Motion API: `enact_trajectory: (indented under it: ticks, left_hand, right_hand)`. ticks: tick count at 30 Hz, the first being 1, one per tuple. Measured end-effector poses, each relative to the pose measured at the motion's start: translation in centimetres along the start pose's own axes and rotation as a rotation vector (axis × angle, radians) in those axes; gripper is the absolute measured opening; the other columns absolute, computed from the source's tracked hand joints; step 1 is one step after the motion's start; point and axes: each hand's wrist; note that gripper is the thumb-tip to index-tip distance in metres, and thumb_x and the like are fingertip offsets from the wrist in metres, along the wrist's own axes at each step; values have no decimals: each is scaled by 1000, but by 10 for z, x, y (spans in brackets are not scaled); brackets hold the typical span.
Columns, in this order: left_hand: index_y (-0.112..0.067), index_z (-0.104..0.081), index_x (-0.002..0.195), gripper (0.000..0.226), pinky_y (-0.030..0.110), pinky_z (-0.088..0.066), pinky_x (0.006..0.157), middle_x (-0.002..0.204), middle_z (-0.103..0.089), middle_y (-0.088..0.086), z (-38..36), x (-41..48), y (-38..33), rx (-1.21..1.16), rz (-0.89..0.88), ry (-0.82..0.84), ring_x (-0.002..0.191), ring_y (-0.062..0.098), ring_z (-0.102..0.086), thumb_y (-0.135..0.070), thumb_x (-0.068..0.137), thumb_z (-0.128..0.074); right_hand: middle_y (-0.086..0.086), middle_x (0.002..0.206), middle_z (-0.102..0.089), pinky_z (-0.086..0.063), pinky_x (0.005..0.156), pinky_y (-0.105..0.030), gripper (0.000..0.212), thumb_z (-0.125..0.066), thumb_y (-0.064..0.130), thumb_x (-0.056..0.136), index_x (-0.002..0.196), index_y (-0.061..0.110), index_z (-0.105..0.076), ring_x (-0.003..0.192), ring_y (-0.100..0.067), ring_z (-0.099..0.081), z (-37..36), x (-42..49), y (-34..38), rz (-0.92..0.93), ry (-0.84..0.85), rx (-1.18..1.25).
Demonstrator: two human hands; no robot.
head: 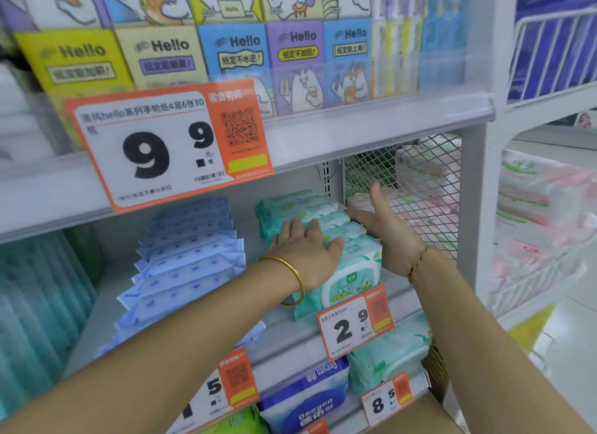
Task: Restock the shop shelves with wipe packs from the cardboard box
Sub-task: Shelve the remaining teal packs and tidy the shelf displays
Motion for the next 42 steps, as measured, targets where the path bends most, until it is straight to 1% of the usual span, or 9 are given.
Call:
enact_trajectory:
  ticks: [3, 8, 12, 18, 22, 28, 35, 40, 42]
  left_hand:
    - [-16, 1, 150, 66, 39, 2, 121, 159, 10, 12, -2, 1, 0, -3, 13, -28, 147, 24, 12, -51, 97, -16]
    - [-16, -3, 151, 67, 40, 0, 121, 159, 8, 13, -4, -13, -4, -58, 32, -96, 147, 29, 10, -52, 97, -19]
    - [-14, -2, 151, 70, 45, -4, 119, 157, 12, 19, -12, -26, -12, -126, 105, -106, 145, 38, 11, -53, 96, -22]
    - [-3, -8, 148, 67, 45, -15, 116, 154, 6, 29, -14, -22, -16, -169, 121, -165, 144, 41, 1, -45, 98, -25]
    - [1, -13, 146, 69, 45, -17, 115, 153, 4, 32, -16, -18, -13, -176, 125, -190, 144, 41, -1, -46, 98, -25]
    - [2, -19, 143, 66, 44, -20, 115, 153, 4, 31, -16, -20, -12, -221, 125, -206, 144, 41, -4, -46, 98, -25]
    - [4, -29, 134, 48, 45, -34, 106, 146, -17, 31, -15, -22, -5, -406, 161, -277, 125, 46, -40, -29, 100, -32]
    - [3, -26, 140, 51, 44, -23, 114, 149, -15, 28, -10, -49, -6, -424, 72, -372, 137, 42, -25, -28, 99, -34]
    - [0, -27, 141, 49, 35, -13, 118, 153, -13, 24, -7, -81, 5, -370, -79, -496, 144, 33, -13, -24, 99, -35]
  right_hand:
    - [2, 97, -71, -53, 81, -31, 73, -11, 71, 86, 99, 23, -64, 91, -15, -67, -7, -10, -1, 1, -38, 5]
    - [-2, 118, -60, -42, 96, -32, 74, -10, 68, 89, 119, 20, -58, 110, -20, -56, -8, -21, 2, 25, -137, -18]
    - [-5, 141, -45, -40, 103, -34, 82, -17, 68, 89, 142, 9, -36, 122, -21, -50, -12, -26, -9, 65, -214, -63]
    - [8, 88, -63, -52, 76, -24, 52, -29, 58, 93, 104, 18, -60, 81, -7, -63, -22, -27, -11, 95, -271, -85]
    - [-3, 117, -61, -47, 99, -39, 68, -31, 66, 88, 130, 16, -49, 106, -19, -61, -24, -27, -12, 100, -291, -100]
    - [-6, 129, -54, -41, 106, -38, 71, -22, 64, 92, 135, 12, -46, 115, -20, -55, -27, -29, -9, 119, -324, -171]
    - [-5, 146, -43, -26, 116, -41, 67, -20, 59, 95, 140, 14, -41, 134, -21, -40, -34, -41, -11, 254, -495, -310]
    - [-14, 126, -54, -35, 89, -28, 52, -26, 44, 99, 123, 6, -52, 119, -28, -48, -54, -54, -12, 446, -659, -567]
    - [-18, 126, -53, -33, 96, -31, 47, -34, 36, 97, 123, 1, -50, 119, -31, -47, -69, -65, -18, 558, -734, -727]
Point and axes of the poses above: each hand's wrist, its own x-axis towards the middle knuckle, its own z-axis out of the back of the hand, y = z × x
